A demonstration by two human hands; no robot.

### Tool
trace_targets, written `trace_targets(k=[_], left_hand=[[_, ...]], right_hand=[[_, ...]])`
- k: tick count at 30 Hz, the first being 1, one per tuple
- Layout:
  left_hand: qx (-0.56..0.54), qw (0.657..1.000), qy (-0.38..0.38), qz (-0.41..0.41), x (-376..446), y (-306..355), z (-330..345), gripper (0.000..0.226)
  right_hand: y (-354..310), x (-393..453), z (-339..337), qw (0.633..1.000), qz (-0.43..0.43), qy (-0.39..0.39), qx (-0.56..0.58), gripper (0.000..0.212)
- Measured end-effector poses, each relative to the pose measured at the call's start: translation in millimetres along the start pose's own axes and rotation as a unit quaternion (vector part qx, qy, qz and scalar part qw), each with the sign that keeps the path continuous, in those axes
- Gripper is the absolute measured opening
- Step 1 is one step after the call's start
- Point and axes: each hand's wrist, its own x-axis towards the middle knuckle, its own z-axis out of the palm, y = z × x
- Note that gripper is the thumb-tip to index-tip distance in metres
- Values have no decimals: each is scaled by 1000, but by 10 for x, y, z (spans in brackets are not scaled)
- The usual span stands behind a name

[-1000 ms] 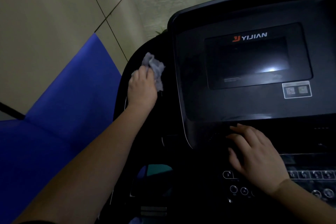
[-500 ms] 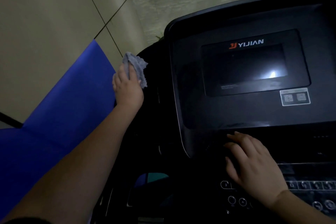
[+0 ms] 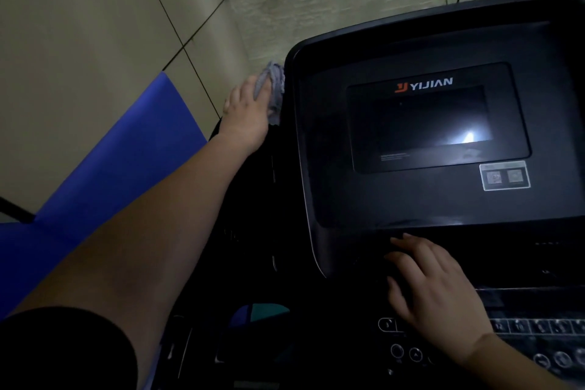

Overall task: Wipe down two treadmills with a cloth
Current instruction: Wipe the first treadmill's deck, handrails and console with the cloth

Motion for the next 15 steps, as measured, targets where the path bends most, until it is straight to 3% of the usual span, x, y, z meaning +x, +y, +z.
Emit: trace_targets(k=[6,15], left_hand=[[-49,992,-63,-97,-406,-388,-8,61],[-142,954,-93,-248,-1628,-527,194,70]], right_hand=[[8,2,3,1000,-4,2,-5,30],[-5,-5,-4,1000,-5,5,-8,34]])
